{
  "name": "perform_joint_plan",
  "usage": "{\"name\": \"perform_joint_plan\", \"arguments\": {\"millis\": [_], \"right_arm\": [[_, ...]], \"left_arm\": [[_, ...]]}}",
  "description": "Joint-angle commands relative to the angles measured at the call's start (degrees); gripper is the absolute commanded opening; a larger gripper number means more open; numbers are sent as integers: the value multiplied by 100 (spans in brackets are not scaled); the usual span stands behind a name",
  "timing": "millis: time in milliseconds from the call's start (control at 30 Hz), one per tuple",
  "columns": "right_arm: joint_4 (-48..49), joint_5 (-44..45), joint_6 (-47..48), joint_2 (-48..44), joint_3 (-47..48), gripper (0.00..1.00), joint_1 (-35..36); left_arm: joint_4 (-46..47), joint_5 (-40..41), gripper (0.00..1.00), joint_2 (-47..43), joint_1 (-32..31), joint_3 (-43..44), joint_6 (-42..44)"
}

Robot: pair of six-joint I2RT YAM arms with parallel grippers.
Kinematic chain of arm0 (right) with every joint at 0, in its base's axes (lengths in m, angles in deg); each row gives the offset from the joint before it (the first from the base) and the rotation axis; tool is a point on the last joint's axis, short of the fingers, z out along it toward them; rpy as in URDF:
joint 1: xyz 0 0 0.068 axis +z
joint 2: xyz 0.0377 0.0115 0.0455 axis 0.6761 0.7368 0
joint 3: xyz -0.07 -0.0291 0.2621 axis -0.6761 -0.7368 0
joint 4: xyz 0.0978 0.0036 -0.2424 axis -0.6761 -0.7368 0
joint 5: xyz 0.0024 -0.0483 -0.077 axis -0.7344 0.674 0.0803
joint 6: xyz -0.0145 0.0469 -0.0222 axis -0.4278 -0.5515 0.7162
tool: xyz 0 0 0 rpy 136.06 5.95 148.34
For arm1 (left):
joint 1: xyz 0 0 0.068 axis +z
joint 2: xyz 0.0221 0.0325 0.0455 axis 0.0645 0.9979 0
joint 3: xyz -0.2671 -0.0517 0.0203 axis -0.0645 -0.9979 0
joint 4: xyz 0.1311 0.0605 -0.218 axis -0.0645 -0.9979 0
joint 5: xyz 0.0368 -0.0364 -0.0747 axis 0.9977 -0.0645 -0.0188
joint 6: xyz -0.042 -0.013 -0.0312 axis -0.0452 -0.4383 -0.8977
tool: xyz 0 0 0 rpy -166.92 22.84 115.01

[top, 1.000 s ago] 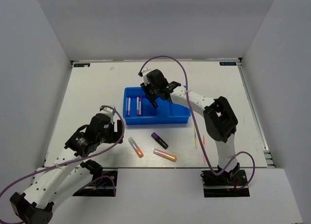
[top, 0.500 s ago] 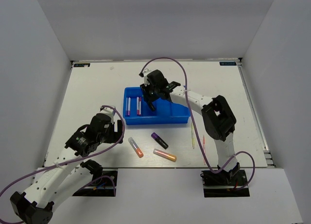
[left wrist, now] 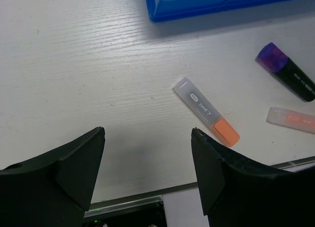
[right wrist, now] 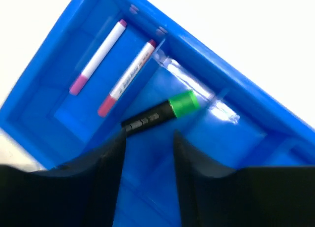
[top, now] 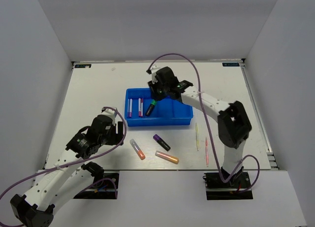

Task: Sort the stationery into containers
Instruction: Place the pen in the storage box, then pick up the pen from the center of the board.

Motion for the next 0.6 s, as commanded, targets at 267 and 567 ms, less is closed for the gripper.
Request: {"name": "perform_joint_plan", "arguments": {"millis": [267, 567], "right_arm": [[-2138, -2457, 1963, -2815, -1985, 50, -62], [-824, -1505, 1429, -3371, -3930, 57, 885]], "left_arm": [[162, -577, 29, 314, 24, -12, 135], [197, -525, 87, 270, 41, -38, 109]]}}
